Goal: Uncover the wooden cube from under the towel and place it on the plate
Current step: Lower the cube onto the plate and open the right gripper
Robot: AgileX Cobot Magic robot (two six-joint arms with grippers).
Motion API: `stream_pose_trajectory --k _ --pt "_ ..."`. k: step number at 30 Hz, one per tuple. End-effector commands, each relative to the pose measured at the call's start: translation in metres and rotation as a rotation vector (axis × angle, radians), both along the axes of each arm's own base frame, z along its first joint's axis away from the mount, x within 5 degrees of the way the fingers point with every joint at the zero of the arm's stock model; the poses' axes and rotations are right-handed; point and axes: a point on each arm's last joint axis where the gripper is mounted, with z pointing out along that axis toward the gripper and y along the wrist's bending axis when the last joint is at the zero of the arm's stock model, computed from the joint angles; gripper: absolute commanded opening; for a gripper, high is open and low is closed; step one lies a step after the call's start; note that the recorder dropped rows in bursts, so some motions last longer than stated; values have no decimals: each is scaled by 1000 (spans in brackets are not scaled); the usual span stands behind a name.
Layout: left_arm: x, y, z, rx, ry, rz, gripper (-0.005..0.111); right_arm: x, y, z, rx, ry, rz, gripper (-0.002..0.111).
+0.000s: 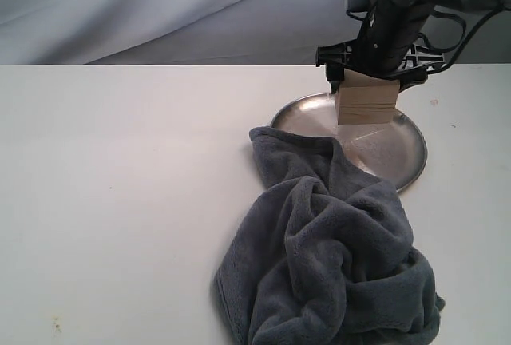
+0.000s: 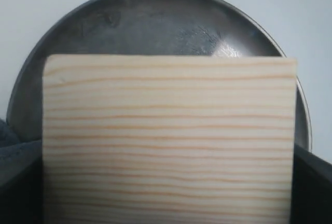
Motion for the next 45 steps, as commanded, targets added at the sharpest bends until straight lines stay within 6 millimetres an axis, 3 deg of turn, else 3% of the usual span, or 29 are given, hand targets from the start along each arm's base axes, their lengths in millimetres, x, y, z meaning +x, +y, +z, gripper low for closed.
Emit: stream_pose_trajectory --k 1,9,18,32,34,39,45 --pt "0 0 -1 -4 1 -5 0 9 4 3 29 -42 8 0" --pt "0 0 -1 -4 1 -5 0 19 7 -7 26 -65 15 0" --pt "0 0 -1 -4 1 -5 0 29 -8 -19 81 -28 -52 0" --pt "0 0 -1 -4 1 -5 0 30 -7 -18 83 -53 -25 1" --pt "0 0 -1 -4 1 -5 0 31 -7 -18 83 -56 -23 11" --pt "0 0 -1 -4 1 -5 0 30 -7 -18 82 -53 -23 57" --pt "0 0 -1 -4 1 -5 0 29 -8 -19 73 -32 -25 82"
